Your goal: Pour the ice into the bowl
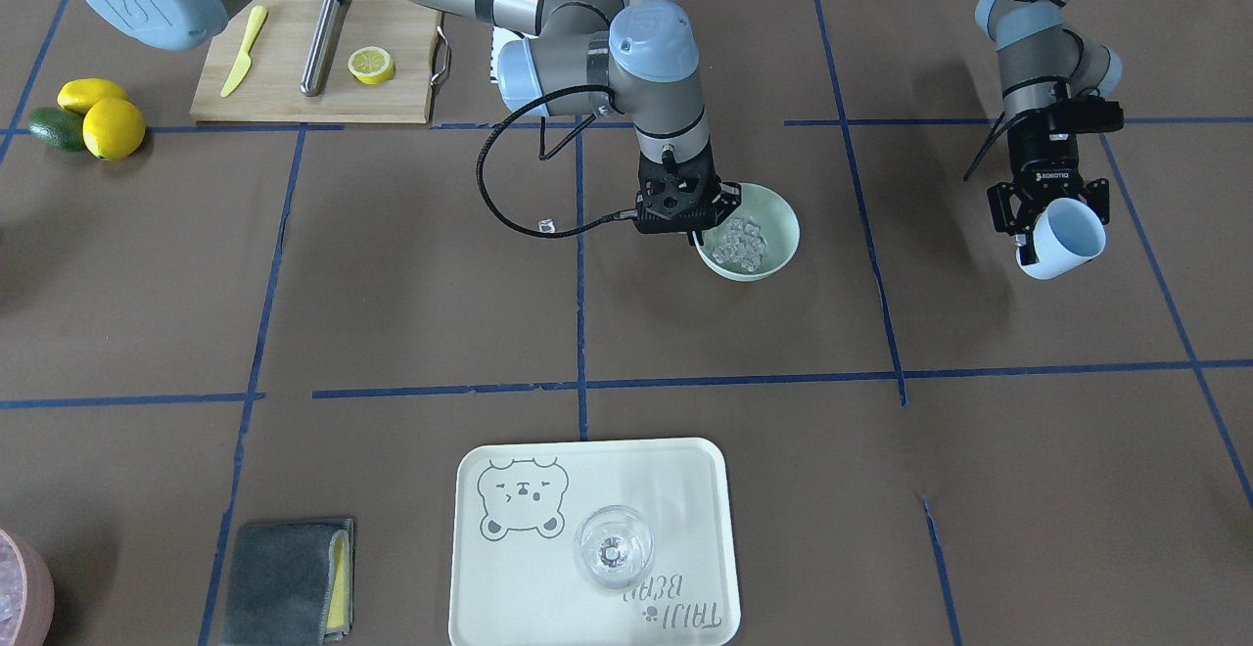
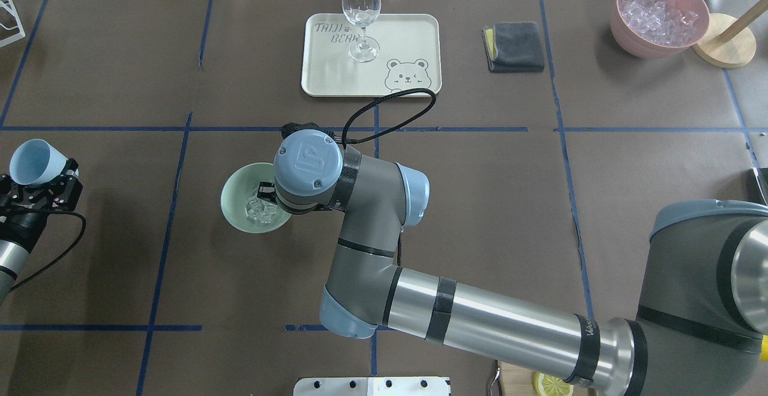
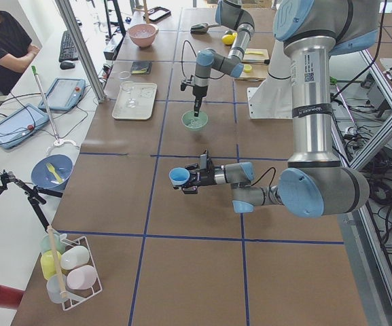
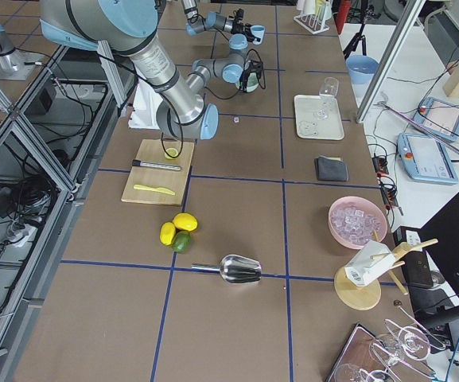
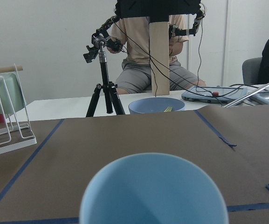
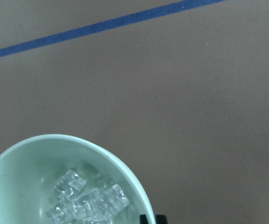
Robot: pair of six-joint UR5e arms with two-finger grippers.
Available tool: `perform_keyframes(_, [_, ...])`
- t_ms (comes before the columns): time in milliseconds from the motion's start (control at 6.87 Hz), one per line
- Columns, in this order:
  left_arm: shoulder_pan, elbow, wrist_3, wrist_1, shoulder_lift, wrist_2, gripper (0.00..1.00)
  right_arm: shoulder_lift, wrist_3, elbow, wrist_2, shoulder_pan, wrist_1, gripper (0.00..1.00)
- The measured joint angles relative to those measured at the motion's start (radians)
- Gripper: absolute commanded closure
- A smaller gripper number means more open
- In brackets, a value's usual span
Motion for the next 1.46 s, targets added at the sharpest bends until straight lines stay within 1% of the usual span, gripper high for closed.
perform_keyframes(146, [0.001,0.017,-0.002,0.002,-0.006,0.006,0.98,0.004,0.0,0.008,0.007,0.011,0.0,1.0])
perform_keyframes(291, [0.003,0.024,-0.004,0.005,-0.009,0.008,0.9,0.006,0.0,0.017,0.016,0.022,-0.001,1.0])
perform_keyframes(583, [0.012,0.027,-0.031,0.038,-0.013,0.007,0.83,0.009,0.001,0.033,0.03,0.037,-0.001,1.0])
perform_keyframes(728, [0.019,0.027,-0.058,0.068,-0.017,0.007,0.53,0.009,0.001,0.044,0.044,0.047,-0.004,1.0])
perform_keyframes(874, [0.023,0.027,-0.073,0.087,-0.021,0.006,0.14,0.007,0.001,0.059,0.065,0.058,-0.007,1.0])
perform_keyframes(1019, [0.025,0.027,-0.078,0.096,-0.022,0.006,0.0,0.002,0.001,0.076,0.08,0.067,-0.014,1.0])
perform_keyframes(1165, [0.026,0.028,-0.079,0.1,-0.022,0.006,0.0,-0.001,0.0,0.096,0.091,0.076,-0.036,1.0])
perform_keyframes(1456, [0.026,0.028,-0.083,0.101,-0.022,0.007,0.0,-0.027,-0.001,0.167,0.12,0.097,-0.089,1.0])
